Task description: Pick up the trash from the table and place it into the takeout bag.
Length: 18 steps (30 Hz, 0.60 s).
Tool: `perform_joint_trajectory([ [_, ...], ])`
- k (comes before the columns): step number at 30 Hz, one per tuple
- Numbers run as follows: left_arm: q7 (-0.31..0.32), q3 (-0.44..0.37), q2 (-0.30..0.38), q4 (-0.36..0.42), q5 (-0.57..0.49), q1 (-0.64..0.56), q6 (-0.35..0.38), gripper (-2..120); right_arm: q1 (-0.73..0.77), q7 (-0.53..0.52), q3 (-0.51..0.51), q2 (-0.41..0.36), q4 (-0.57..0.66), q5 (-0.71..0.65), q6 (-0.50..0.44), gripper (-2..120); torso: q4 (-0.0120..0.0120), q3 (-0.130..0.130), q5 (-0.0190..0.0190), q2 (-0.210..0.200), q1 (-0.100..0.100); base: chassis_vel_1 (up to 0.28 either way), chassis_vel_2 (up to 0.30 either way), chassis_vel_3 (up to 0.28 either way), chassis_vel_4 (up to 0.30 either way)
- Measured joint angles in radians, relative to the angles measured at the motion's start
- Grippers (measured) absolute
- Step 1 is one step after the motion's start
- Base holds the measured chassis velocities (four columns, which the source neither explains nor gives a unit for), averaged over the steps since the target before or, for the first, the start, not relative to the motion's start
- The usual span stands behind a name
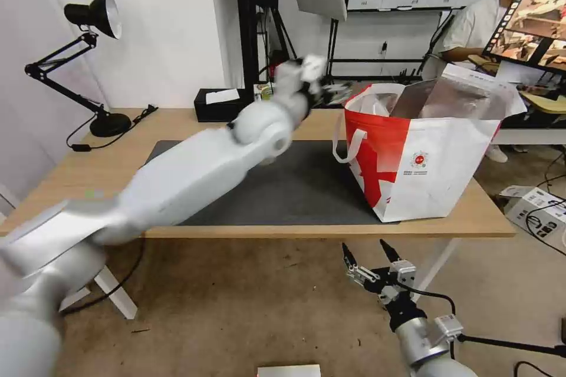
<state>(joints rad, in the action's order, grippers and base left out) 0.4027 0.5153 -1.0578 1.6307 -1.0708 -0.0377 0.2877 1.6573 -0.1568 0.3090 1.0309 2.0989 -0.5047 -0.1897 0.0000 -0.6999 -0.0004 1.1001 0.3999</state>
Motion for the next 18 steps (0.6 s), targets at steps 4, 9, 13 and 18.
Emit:
perform_joint_trajectory([
  [4, -0.018, -0.138, 0.141, 0.11, 0.047, -0.184, -0.014, 100, 0.0, 0.0, 0.0, 0.0, 0.0, 0.0, 0.0, 100, 0.0003, 0.0, 0.0, 0.0, 0.0, 0.0, 0.0, 0.0, 0.0],
  [9, -0.077, -0.315, 0.263, 0.18, 0.152, -0.424, -0.061, 100, 0.0, 0.0, 0.0, 0.0, 0.0, 0.0, 0.0, 100, -0.0001, 0.0, 0.0, 0.0, 0.0, 0.0, 0.0, 0.0, 0.0],
  [13, -0.122, -0.527, 0.366, 0.221, 0.202, -0.682, -0.116, 100, 0.0, 0.0, 0.0, 0.0, 0.0, 0.0, 0.0, 100, 0.0008, 0.0, 0.0003, 0.0, 0.0, 0.0, 0.0, 0.0, 0.0],
  [18, -0.129, -0.601, 0.362, 0.222, 0.254, -0.783, -0.156, 100, 0.0, 0.0, 0.0, 0.0, 0.0, 0.0, 0.0, 100, 0.0, 0.0, 0.0005, 0.0, 0.0, 0.0, 0.0, 0.0, 0.0],
])
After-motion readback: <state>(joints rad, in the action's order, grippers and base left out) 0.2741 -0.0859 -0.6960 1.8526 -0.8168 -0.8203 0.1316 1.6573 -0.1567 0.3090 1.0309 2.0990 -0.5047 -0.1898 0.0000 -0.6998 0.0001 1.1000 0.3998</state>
